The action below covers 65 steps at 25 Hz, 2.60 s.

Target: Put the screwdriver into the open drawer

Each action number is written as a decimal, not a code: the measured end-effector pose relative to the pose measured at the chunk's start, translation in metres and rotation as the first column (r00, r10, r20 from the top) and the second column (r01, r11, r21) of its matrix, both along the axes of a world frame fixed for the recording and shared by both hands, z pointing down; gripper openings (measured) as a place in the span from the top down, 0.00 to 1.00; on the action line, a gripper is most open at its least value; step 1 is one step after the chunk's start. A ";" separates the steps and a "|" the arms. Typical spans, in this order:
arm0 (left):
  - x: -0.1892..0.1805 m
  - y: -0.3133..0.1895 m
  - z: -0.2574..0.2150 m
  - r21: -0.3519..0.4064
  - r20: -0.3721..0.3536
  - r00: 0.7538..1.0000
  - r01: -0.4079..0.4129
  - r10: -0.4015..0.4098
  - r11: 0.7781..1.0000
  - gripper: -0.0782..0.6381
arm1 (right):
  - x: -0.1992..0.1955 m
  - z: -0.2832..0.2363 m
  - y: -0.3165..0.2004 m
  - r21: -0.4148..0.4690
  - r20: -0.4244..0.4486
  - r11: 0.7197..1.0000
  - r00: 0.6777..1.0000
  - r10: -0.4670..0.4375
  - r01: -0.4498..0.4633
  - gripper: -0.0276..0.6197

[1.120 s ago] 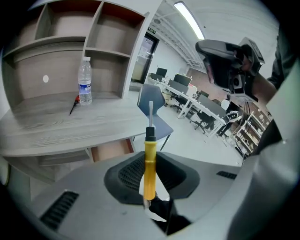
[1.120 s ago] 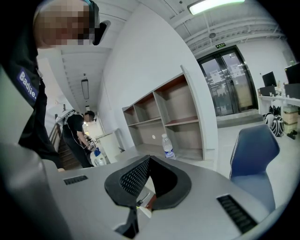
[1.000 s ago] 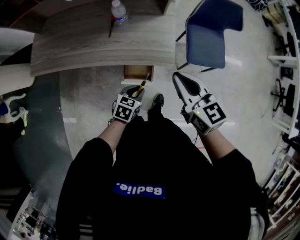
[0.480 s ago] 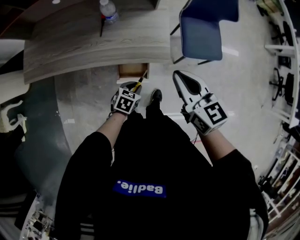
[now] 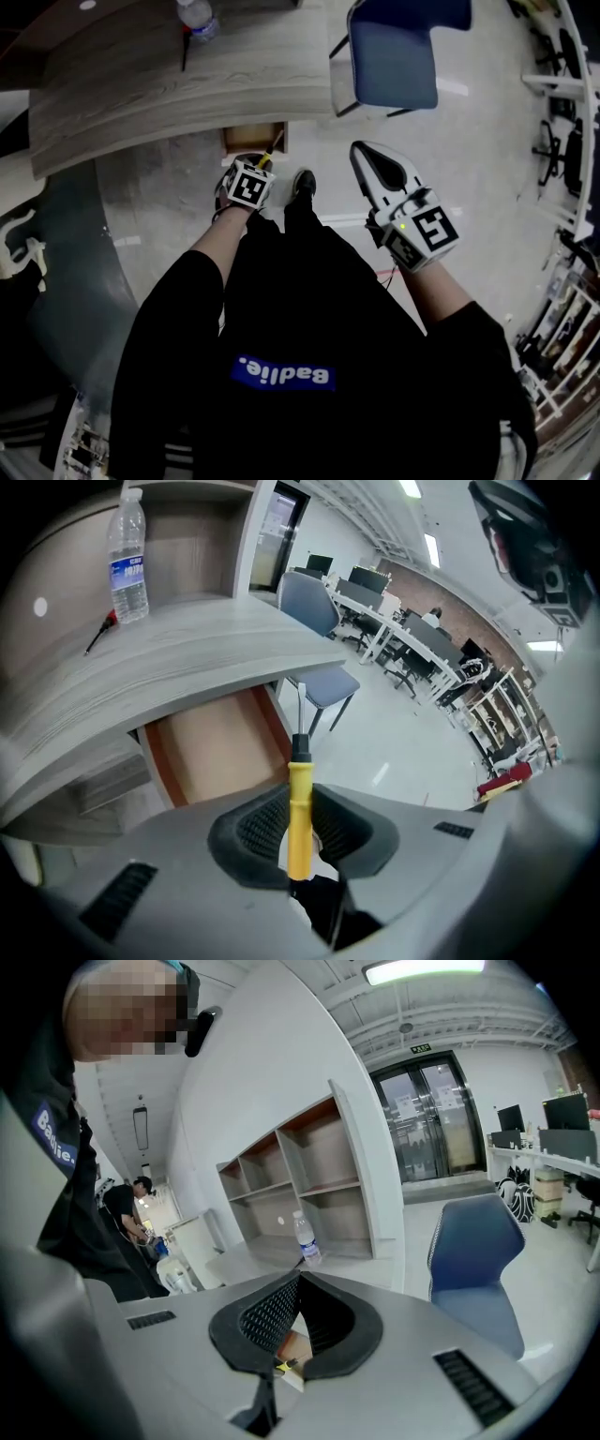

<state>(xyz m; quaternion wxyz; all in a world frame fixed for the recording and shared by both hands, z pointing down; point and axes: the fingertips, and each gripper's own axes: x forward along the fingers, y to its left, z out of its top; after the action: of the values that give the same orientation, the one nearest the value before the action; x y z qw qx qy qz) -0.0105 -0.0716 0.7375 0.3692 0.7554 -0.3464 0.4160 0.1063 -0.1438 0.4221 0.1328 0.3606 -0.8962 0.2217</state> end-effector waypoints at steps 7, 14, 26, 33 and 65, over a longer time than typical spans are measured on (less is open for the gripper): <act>-0.010 -0.006 0.040 -0.049 0.066 0.998 -0.018 0.021 0.999 0.79 | 0.016 0.011 -0.002 -0.019 -0.031 0.999 0.999 0.039 -0.039 0.91; -0.020 -0.031 0.038 -0.030 0.060 0.998 0.026 -0.024 0.999 0.79 | 0.017 0.013 -0.003 -0.024 -0.043 0.999 0.998 0.035 -0.036 0.91; -0.032 -0.053 0.054 -0.054 0.089 0.994 0.061 -0.056 0.997 0.79 | 0.011 0.017 -0.008 -0.044 -0.057 0.999 0.998 0.016 -0.019 0.91; -0.037 -0.064 0.065 -0.034 0.080 0.989 0.125 -0.122 0.992 0.79 | -0.010 0.022 -0.005 -0.060 -0.041 0.998 0.999 -0.030 0.027 0.91; -0.067 -0.086 0.105 -0.011 0.060 0.834 0.551 -0.549 0.835 0.79 | -0.012 0.047 0.013 -0.127 -0.093 0.991 0.994 -0.059 0.047 0.91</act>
<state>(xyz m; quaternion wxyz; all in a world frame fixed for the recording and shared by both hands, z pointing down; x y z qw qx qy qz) -0.0777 -0.1571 0.8423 0.4741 0.6072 -0.5528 0.3177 0.0942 -0.1306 0.4695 0.2041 0.3380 -0.8824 0.2560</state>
